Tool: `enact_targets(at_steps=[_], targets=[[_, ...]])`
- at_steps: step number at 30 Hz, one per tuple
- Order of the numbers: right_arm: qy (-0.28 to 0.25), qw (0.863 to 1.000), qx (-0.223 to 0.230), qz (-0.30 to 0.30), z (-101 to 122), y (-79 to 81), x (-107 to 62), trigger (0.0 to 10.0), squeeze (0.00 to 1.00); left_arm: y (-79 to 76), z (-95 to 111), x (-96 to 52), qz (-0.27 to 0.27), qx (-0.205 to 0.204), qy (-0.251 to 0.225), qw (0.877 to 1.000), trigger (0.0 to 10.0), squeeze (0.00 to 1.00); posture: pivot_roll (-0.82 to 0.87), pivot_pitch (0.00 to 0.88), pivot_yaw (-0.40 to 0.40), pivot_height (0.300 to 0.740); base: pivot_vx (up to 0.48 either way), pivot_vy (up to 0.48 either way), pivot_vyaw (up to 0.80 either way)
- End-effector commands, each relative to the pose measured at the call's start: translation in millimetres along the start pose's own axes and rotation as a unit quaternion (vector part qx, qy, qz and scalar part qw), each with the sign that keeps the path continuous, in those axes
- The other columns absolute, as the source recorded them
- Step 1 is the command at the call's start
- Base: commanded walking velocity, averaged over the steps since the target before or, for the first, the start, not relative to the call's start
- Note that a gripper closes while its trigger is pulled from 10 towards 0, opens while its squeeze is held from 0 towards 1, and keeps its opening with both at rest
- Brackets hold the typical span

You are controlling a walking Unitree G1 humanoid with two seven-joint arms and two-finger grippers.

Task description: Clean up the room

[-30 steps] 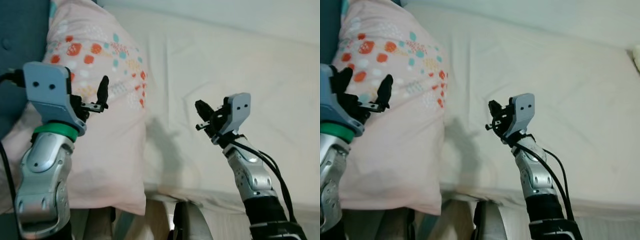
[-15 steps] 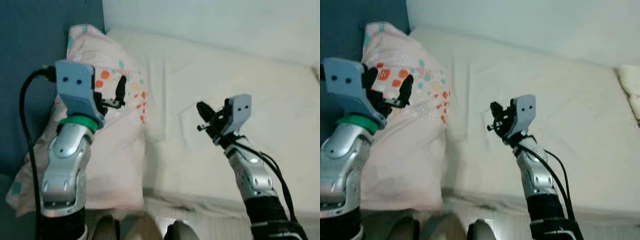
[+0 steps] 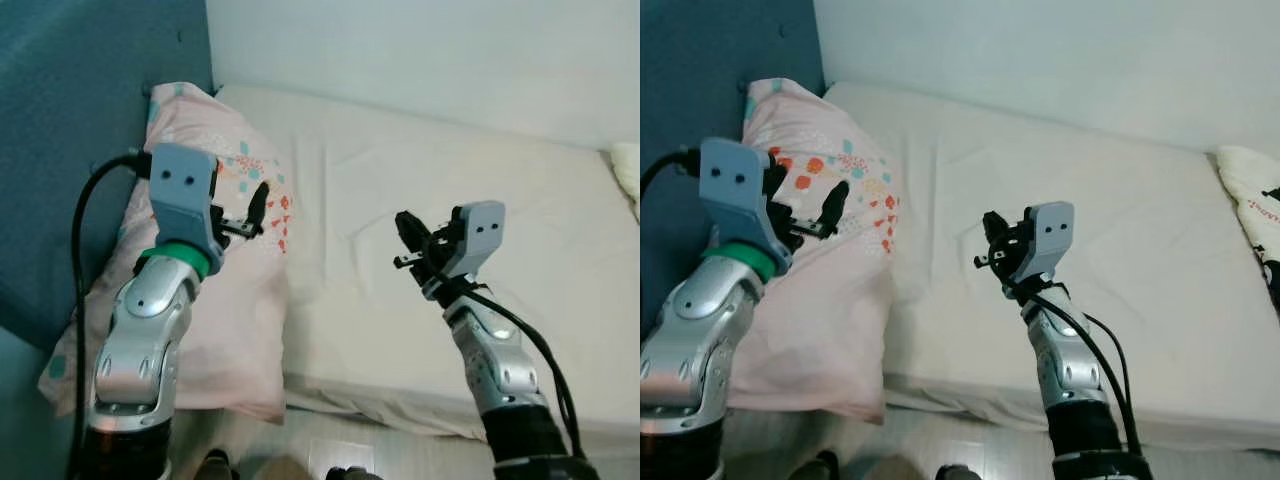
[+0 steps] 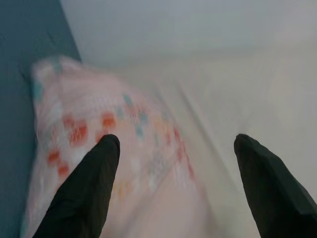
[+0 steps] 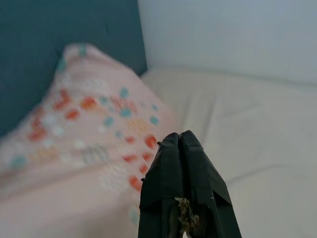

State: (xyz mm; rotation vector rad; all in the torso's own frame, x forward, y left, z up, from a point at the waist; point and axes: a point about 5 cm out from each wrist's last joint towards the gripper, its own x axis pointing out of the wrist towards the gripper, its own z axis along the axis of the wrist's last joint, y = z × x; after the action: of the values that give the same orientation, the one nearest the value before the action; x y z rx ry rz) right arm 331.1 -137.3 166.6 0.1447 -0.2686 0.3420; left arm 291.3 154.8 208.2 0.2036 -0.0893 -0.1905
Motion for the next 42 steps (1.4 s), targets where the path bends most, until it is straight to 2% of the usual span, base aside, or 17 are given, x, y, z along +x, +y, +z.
enact_targets(at_steps=[1,2,4,9,10,12,15,18,20,24,28,29,30,36,39,40,42], targets=[[0.005,0.999,-0.015,-0.031,-8.2,2.4,-7.2,10.0,0.00,-4.4,-25.4,-4.5,-0.004,-0.025,0.048,0.999,10.0,0.00,0.08,0.091,-0.017,0.736,0.000,0.000,0.00],[0.005,0.999,-0.015,-0.031,-8.2,2.4,-7.2,10.0,0.00,-4.4,-25.4,-4.5,-0.004,-0.025,0.048,0.999,10.0,0.00,0.08,0.091,-0.017,0.736,0.000,0.000,0.00],[0.011,0.999,-0.015,-0.051,-16.7,5.0,-12.3,10.0,0.00,-3.1,-43.5,-9.2,0.007,-0.030,0.070,0.997,10.0,0.00,0.06,0.084,0.022,0.736,0.000,0.000,0.00],[0.064,0.996,-0.017,-0.061,-50.3,0.6,-35.4,10.0,0.00,-1.5,-78.8,-8.6,0.038,0.013,0.083,0.996,10.0,0.00,0.02,0.065,0.055,0.736,0.000,0.000,0.00],[0.064,0.996,-0.017,-0.061,-50.3,0.6,-35.4,10.0,0.00,-1.5,-78.8,-8.6,0.038,0.013,0.083,0.996,10.0,0.00,0.02,0.065,0.055,0.736,0.000,0.000,0.00],[0.098,0.993,-0.017,-0.062,-67.2,0.4,-52.0,10.0,0.00,-2.5,-91.1,-8.9,0.046,0.031,0.089,0.994,10.0,0.00,0.01,0.054,0.053,0.736,0.000,0.000,0.00],[0.115,0.991,-0.017,-0.064,-75.4,6.0,-63.6,10.0,0.00,-3.3,-95.1,-9.5,0.045,0.024,0.095,0.994,10.0,0.00,0.00,0.051,0.046,0.736,0.000,0.000,0.00],[0.106,0.992,-0.031,-0.065,-72.4,9.8,-64.3,10.0,0.00,-0.3,-93.8,-8.6,0.056,0.030,0.092,0.994,10.0,0.00,0.00,0.047,0.038,0.736,0.000,0.000,0.00],[0.085,0.991,-0.006,-0.101,-65.4,5.8,-60.3,10.0,0.00,4.7,-89.7,-5.7,0.063,0.066,0.081,0.993,10.0,0.00,0.01,0.048,0.024,0.736,0.000,0.000,0.00],[0.071,0.989,0.021,-0.126,-62.8,3.8,-51.9,10.0,0.00,7.0,-93.6,-3.7,0.060,0.073,0.089,0.992,10.0,0.00,0.01,0.053,0.025,0.736,0.000,0.000,0.00],[0.062,0.992,0.019,-0.111,-61.8,8.3,-45.3,10.0,0.00,4.9,-104.1,-4.2,0.044,0.061,0.106,0.992,10.0,0.00,-0.01,0.054,0.034,0.736,0.000,0.000,0.00],[0.067,0.992,-0.009,-0.103,-62.3,6.6,-45.3,10.0,0.00,1.0,-114.3,-7.2,0.049,-0.003,0.131,0.990,10.0,0.00,0.00,0.052,0.021,0.736,0.000,0.000,0.00],[0.071,0.992,-0.018,-0.105,-63.2,4.3,-46.4,10.0,0.00,-0.8,-118.0,-8.6,0.052,-0.024,0.139,0.989,10.0,0.00,0.00,0.052,0.021,0.736,0.000,0.000,0.00],[0.080,0.990,-0.024,-0.114,-65.0,-3.4,-50.8,10.0,0.00,-10.0,-129.7,-2.1,0.067,-0.039,0.160,0.984,10.0,0.00,0.01,0.046,0.008,0.736,0.000,0.000,0.00],[0.081,0.990,-0.025,-0.115,-64.9,-4.1,-50.5,10.0,0.00,-10.0,-129.2,0.0,0.073,-0.041,0.157,0.984,10.0,0.00,0.00,0.046,0.003,0.736,0.000,0.000,0.00],[0.076,0.991,-0.027,-0.110,-62.3,-3.5,-48.4,10.0,0.00,-11.1,-122.7,7.2,0.075,-0.058,0.140,0.986,10.0,0.00,0.00,0.049,0.002,0.736,0.000,0.000,0.00],[0.074,0.991,-0.029,-0.109,-61.2,-3.8,-47.8,10.0,0.00,-11.9,-120.1,9.7,0.074,-0.064,0.134,0.986,10.0,0.00,0.00,0.048,0.003,0.736,0.000,0.000,0.00]])
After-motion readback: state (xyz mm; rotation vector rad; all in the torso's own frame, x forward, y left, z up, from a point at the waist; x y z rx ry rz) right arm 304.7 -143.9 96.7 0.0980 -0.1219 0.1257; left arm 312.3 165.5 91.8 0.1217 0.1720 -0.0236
